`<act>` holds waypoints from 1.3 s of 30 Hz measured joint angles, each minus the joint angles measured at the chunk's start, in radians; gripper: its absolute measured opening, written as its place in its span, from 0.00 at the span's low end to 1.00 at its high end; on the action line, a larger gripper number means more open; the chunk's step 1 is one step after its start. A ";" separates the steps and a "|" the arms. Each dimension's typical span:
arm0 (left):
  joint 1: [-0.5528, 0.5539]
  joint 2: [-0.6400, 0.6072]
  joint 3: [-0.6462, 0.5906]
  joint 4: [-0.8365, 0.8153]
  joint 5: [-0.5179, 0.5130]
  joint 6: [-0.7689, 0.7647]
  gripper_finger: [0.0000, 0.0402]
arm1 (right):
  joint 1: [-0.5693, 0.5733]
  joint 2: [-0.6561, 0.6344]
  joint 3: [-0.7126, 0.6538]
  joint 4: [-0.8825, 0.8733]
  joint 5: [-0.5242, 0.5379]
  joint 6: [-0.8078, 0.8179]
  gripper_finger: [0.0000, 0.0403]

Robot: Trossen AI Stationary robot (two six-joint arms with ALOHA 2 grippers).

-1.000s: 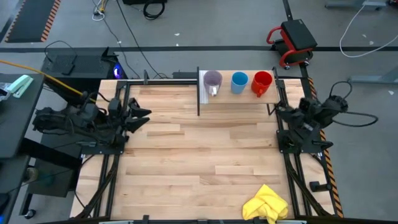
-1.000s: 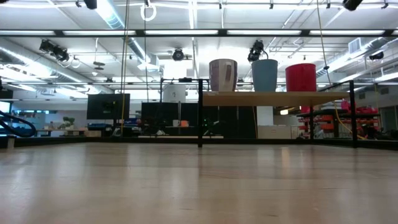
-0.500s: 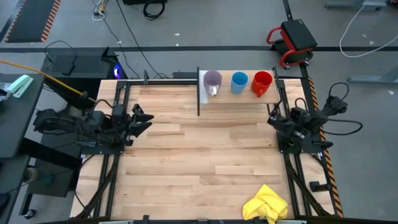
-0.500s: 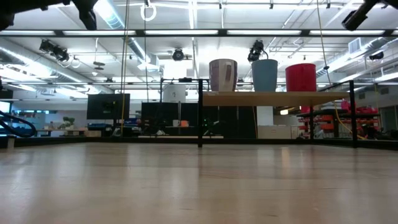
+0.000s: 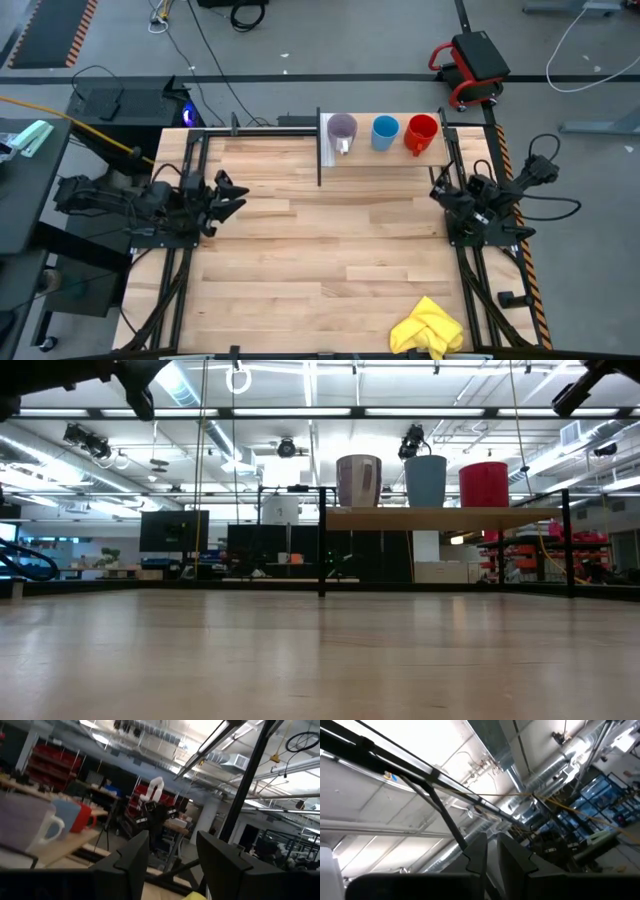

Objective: Stack small to large cups/mugs on shelf
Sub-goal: Return to Home Position

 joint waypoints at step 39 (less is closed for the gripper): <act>0.001 -0.351 0.000 -0.538 -0.010 -0.029 0.43 | -0.061 0.000 -0.001 -0.289 -0.050 -0.036 0.12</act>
